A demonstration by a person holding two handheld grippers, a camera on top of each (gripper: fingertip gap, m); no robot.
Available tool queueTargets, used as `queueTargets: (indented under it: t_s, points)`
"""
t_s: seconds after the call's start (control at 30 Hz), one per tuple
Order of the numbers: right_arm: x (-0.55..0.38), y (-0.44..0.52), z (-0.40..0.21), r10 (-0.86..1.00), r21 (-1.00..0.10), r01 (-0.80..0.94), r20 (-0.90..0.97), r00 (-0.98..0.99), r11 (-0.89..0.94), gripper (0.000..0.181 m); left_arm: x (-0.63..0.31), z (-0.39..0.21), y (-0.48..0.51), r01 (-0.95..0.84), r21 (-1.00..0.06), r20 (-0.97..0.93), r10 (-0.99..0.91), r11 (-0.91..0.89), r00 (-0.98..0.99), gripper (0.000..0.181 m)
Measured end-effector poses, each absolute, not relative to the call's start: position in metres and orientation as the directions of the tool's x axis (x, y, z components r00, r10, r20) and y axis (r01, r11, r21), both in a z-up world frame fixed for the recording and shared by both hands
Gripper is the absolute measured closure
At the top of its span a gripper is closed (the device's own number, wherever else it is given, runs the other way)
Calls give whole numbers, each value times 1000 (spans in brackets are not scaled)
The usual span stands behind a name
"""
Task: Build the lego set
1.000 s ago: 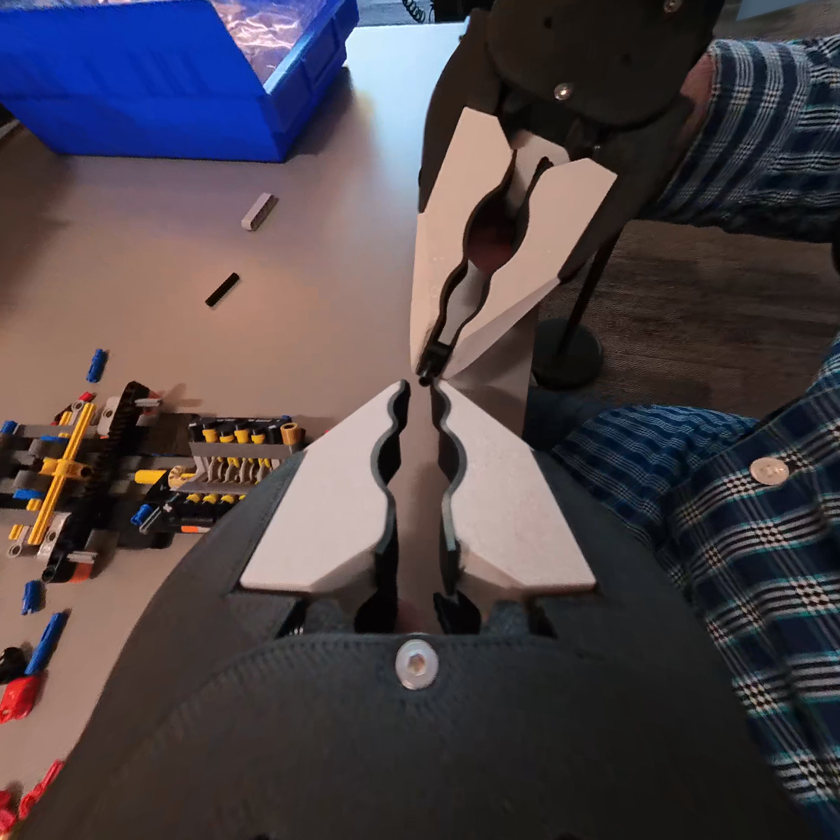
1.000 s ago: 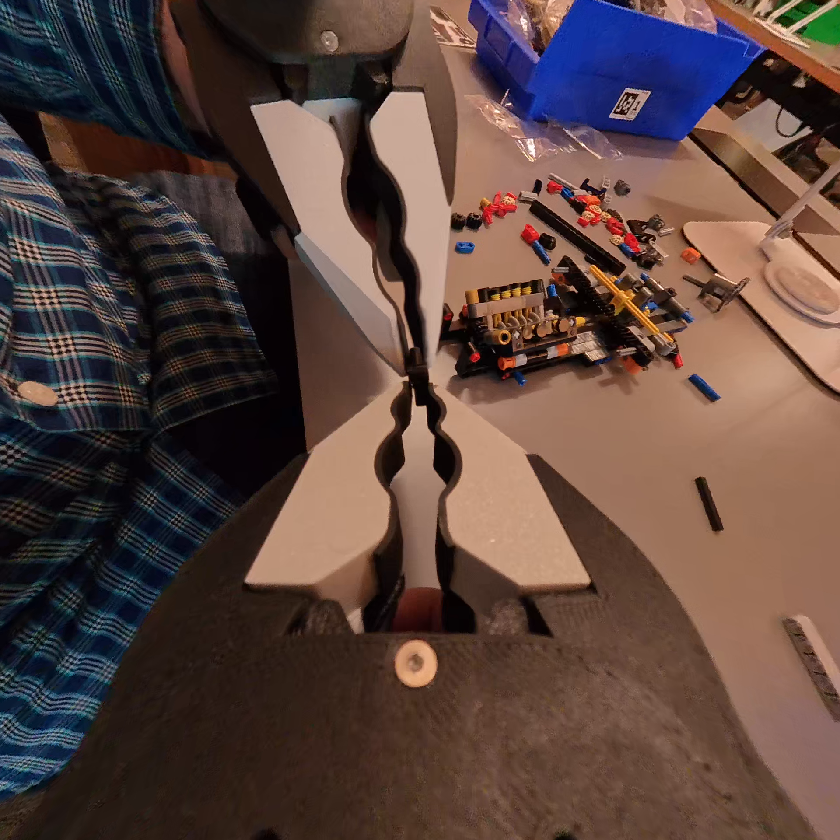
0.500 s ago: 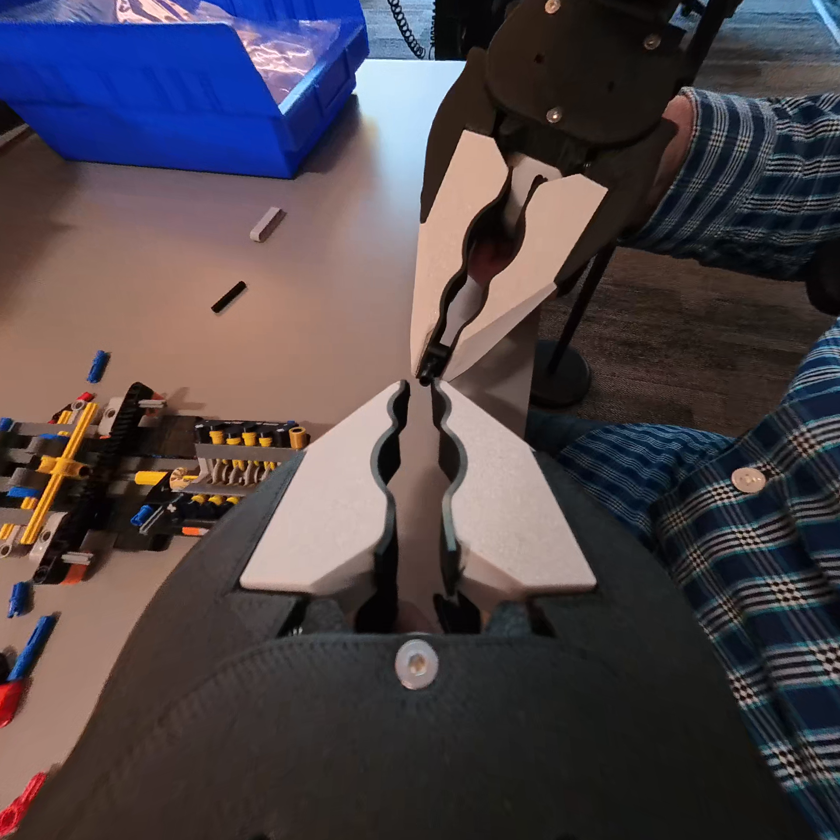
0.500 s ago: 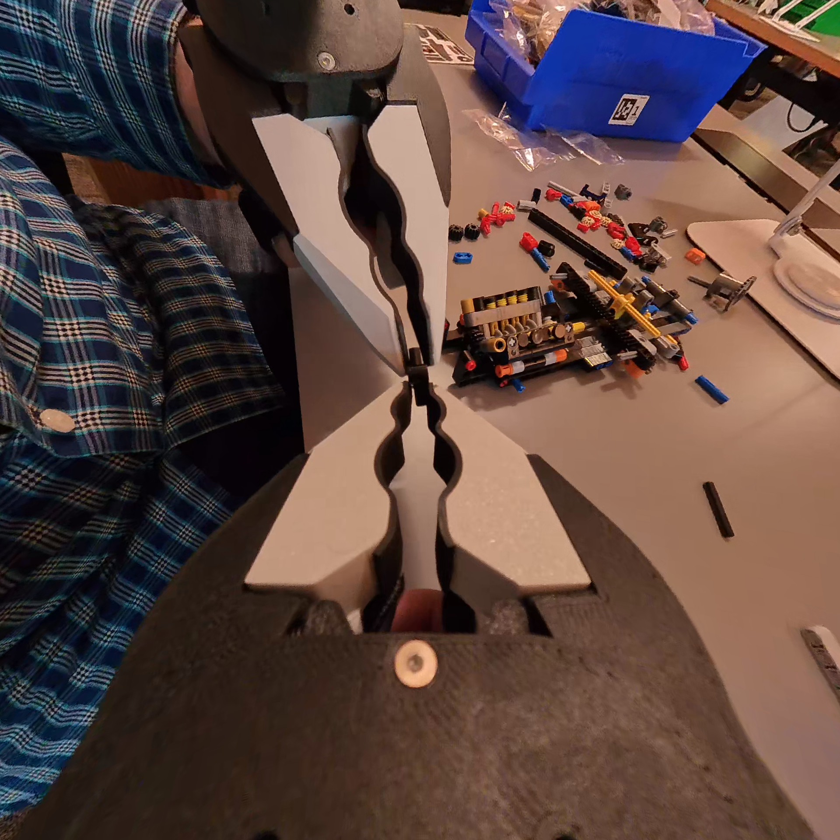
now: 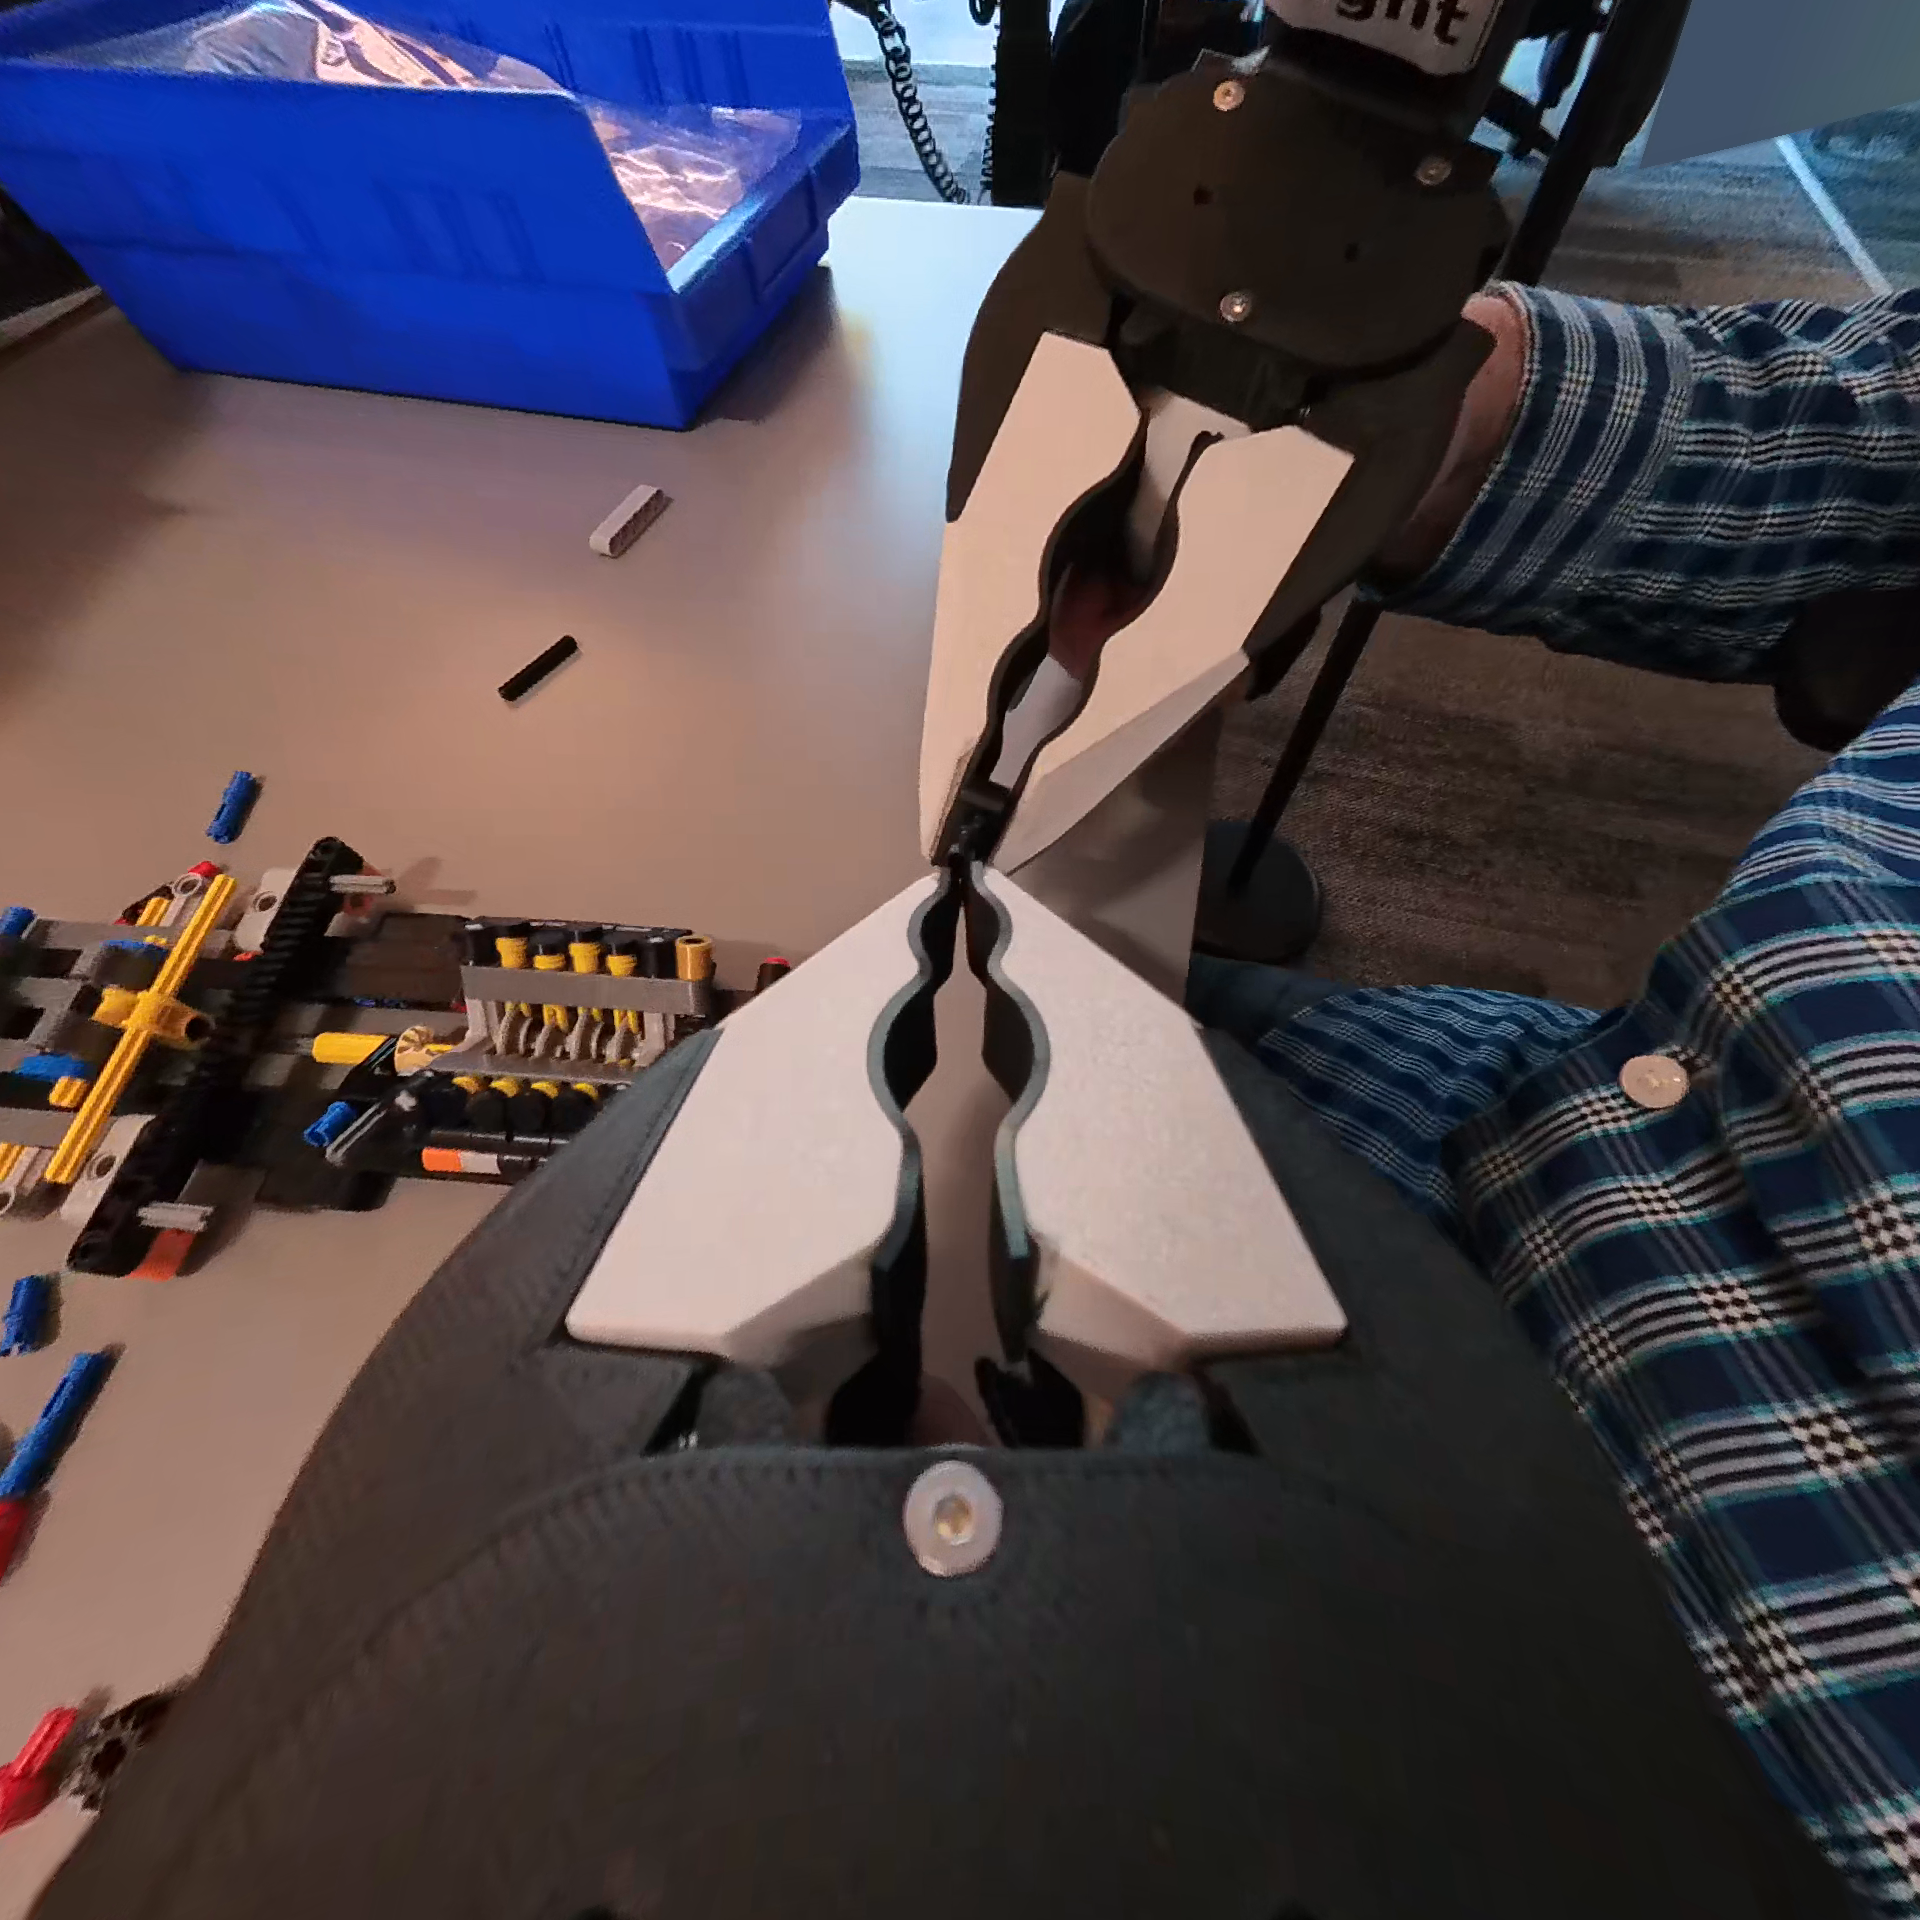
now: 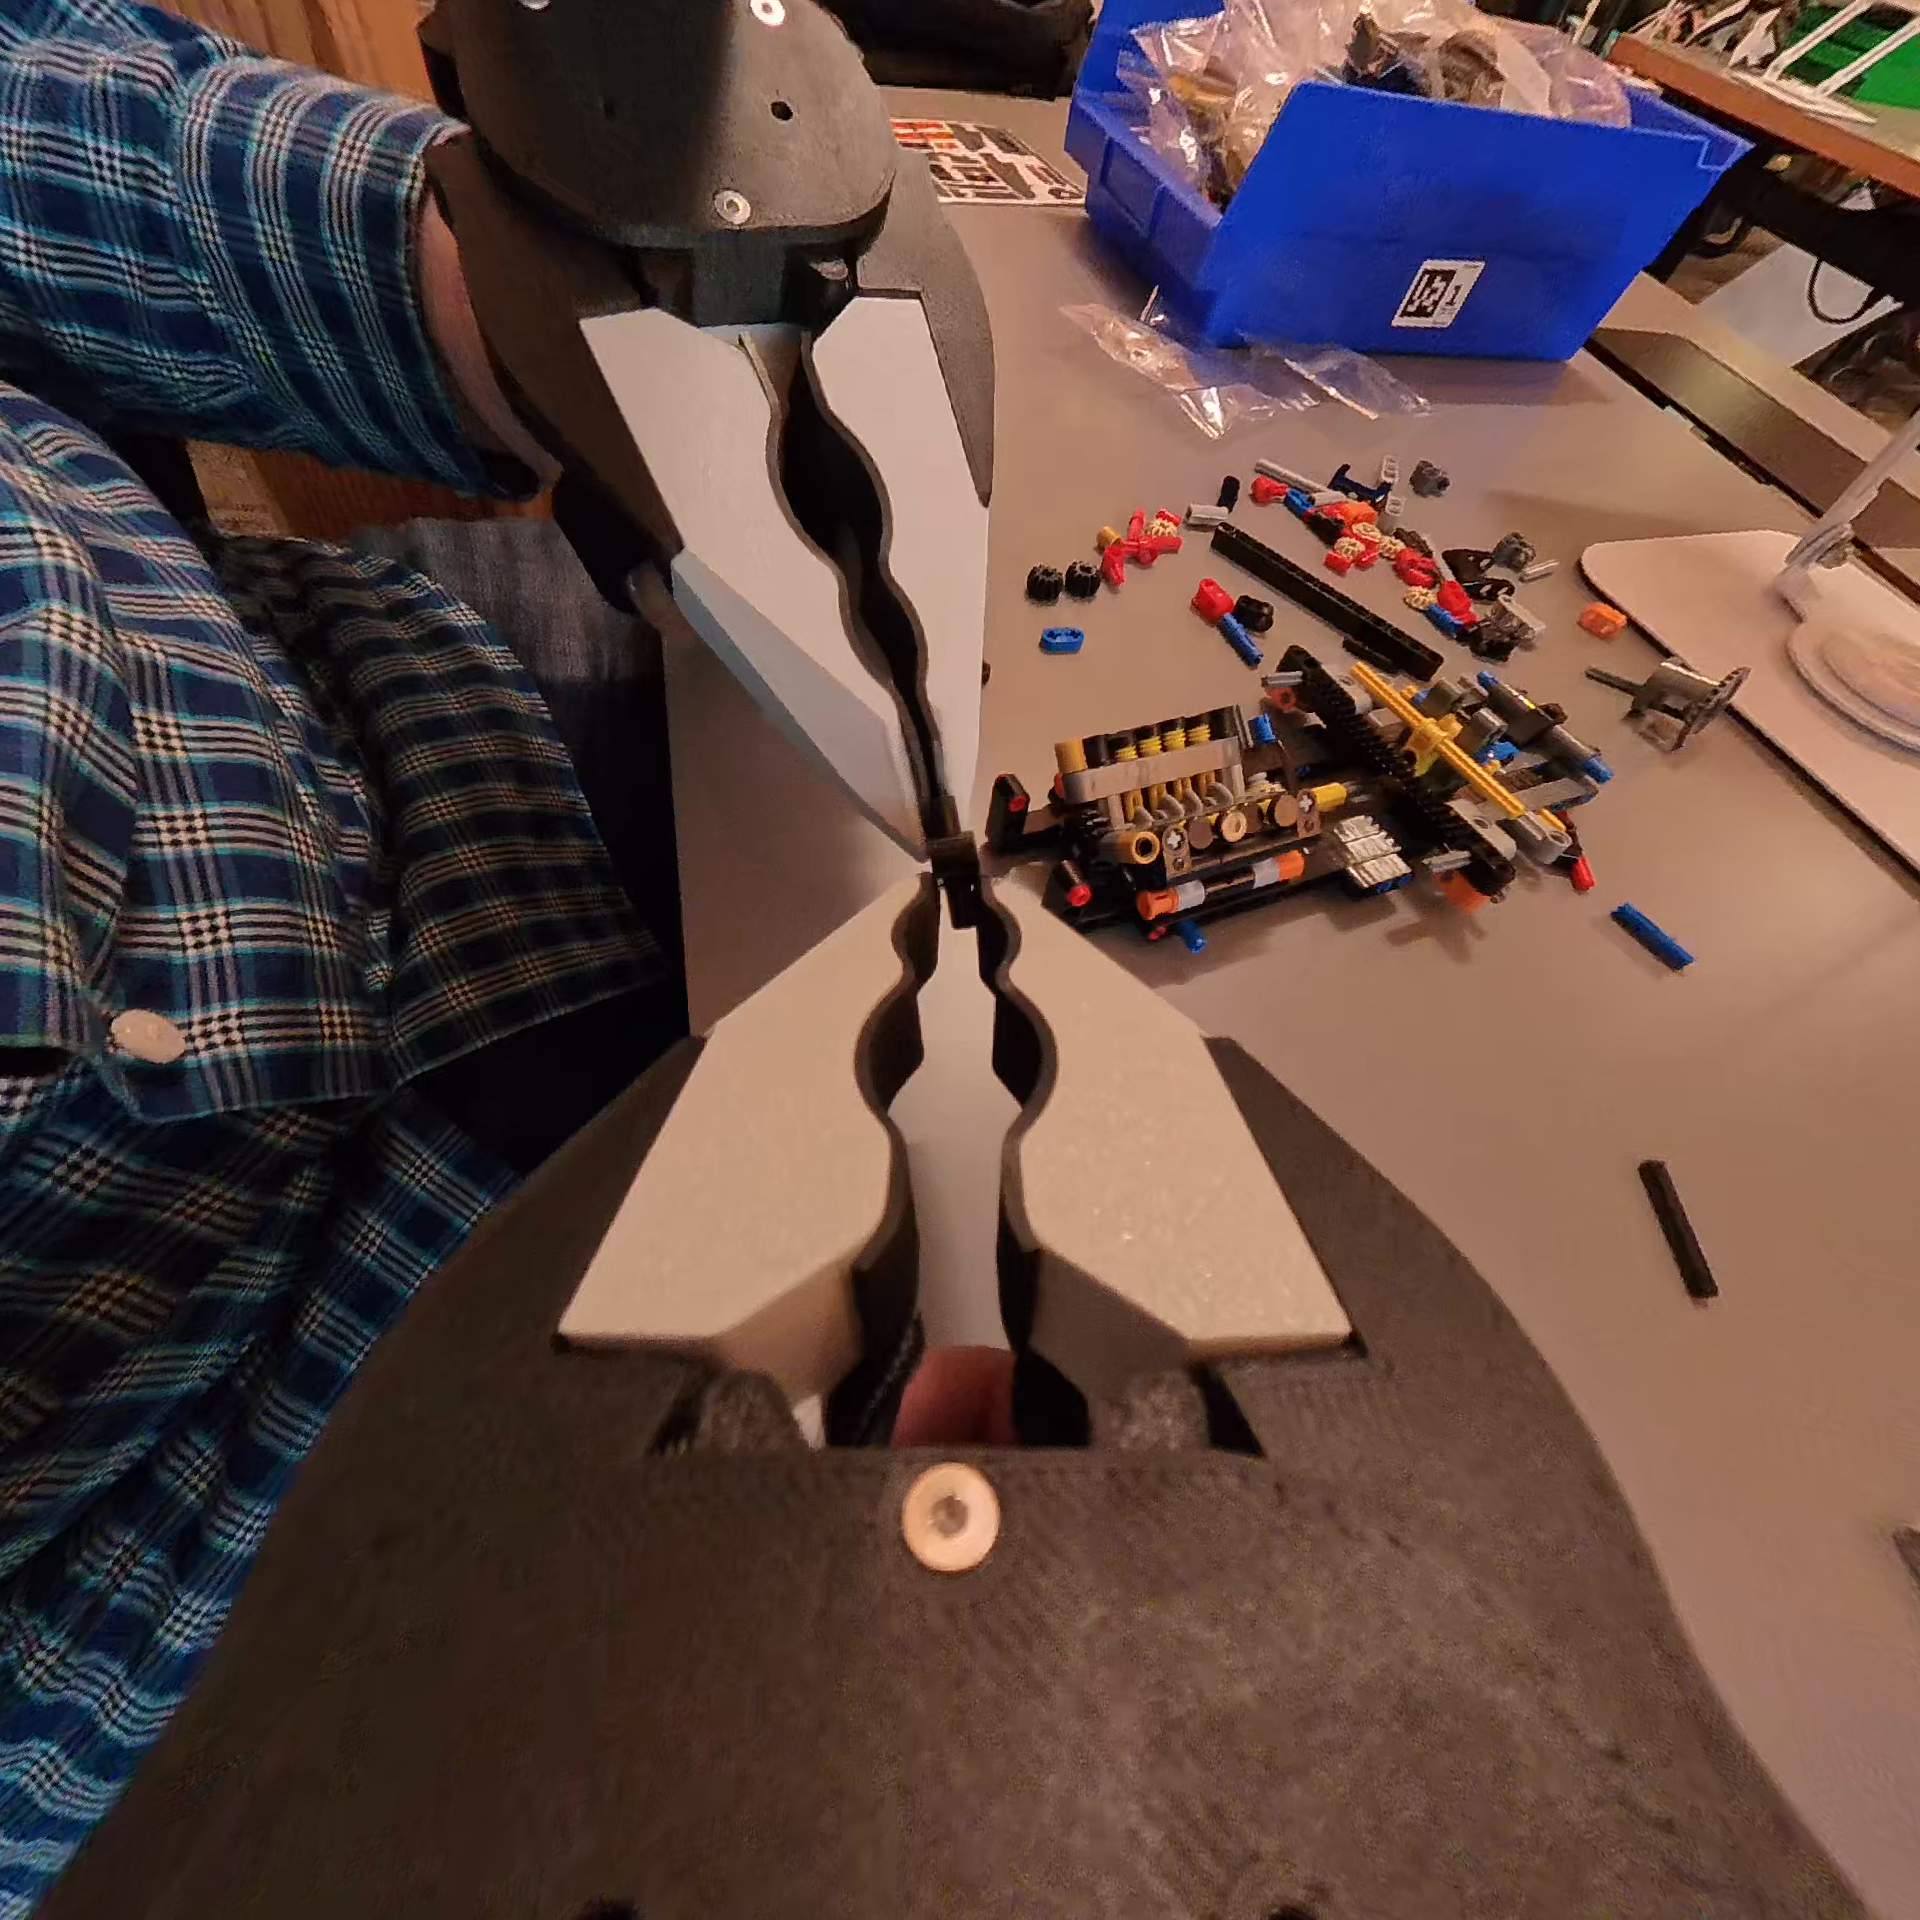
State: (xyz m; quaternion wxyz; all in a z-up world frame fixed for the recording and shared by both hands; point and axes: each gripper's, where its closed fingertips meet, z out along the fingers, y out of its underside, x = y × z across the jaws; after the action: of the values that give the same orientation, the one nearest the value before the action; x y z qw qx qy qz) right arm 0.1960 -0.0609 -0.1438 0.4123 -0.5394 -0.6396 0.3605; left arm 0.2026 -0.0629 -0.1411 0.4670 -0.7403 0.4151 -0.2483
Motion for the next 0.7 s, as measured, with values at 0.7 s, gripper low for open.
queueTargets:
  t_s: [0.7]
  points:
    - [204, -33, -152, 980, -855, 479, 179, -82, 196, 177, 172, -136, -47, -356, -906, -55, -769, -230, 637, 167]
